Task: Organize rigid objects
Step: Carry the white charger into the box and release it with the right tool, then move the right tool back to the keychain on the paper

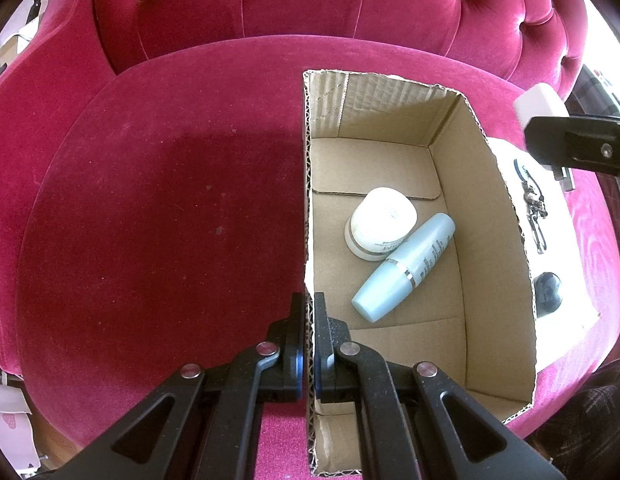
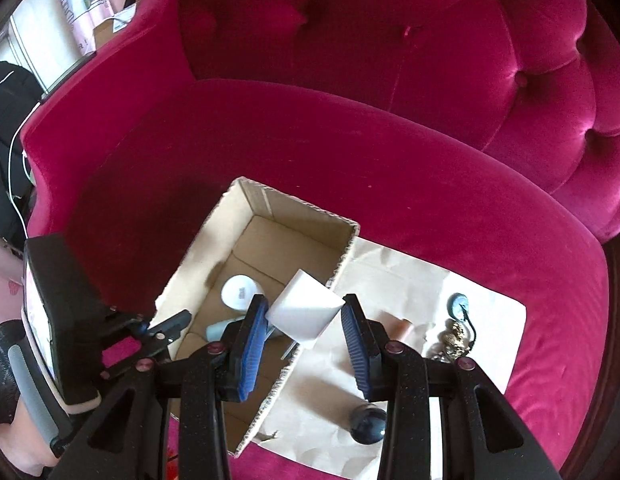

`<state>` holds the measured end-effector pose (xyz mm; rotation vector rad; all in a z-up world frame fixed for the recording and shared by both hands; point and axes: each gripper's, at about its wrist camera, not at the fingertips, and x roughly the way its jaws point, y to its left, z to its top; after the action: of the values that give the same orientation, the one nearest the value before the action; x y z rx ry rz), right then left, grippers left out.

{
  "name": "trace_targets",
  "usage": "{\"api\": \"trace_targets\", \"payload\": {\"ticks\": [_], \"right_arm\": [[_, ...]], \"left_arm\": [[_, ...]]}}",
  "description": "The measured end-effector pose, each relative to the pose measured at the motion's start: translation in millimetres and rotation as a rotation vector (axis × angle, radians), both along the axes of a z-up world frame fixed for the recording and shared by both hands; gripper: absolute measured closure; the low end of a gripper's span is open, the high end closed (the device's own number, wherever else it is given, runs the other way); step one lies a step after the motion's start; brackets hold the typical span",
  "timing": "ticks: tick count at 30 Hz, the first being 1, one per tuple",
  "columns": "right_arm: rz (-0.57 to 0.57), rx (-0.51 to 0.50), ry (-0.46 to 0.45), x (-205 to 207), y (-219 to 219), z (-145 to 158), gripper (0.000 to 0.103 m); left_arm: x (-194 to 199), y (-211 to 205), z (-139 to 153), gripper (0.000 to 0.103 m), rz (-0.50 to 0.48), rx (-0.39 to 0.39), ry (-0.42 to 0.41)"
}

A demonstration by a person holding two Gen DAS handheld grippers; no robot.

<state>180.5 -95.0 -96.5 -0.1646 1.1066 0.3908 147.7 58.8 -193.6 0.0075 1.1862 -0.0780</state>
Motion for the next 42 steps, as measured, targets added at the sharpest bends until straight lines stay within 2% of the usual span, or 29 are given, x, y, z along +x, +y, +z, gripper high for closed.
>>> {"api": "trace_targets", "payload": {"ticks": [17, 28, 32, 34, 39, 42], "right_arm": [[0.069, 0.009, 0.025, 5.6, 31.9, -23.6, 0.063], [0.066, 0.015, 0.028, 16.8, 28.6, -30.2, 0.061], [0.046, 0.009, 0.001, 20.9, 25.1, -27.2, 0.045], [0.028, -0.010, -0.020, 22.0, 21.7, -24.3, 0.027], [-0.024, -0.045, -0.058, 22.9, 11.8, -21.0, 0.000], [-0.044, -0.063, -0.068, 23.2, 7.2, -21.7, 0.000]], "left_arm": [[0.5, -0.8, 0.2, 0.100, 0.001, -0.001, 0.002], [0.1, -0.7, 0.3, 0.100, 0.000, -0.001, 0.001], [0.0, -1.8, 0.6, 0.100, 0.001, -0.003, 0.000], [-0.4, -2.0, 1.1, 0.100, 0.000, -0.005, -0.001], [-1.3, -1.4, 1.4, 0.100, -0.001, -0.005, -0.001], [-1.2, -1.3, 1.4, 0.100, 0.000, -0.005, -0.002]]}}
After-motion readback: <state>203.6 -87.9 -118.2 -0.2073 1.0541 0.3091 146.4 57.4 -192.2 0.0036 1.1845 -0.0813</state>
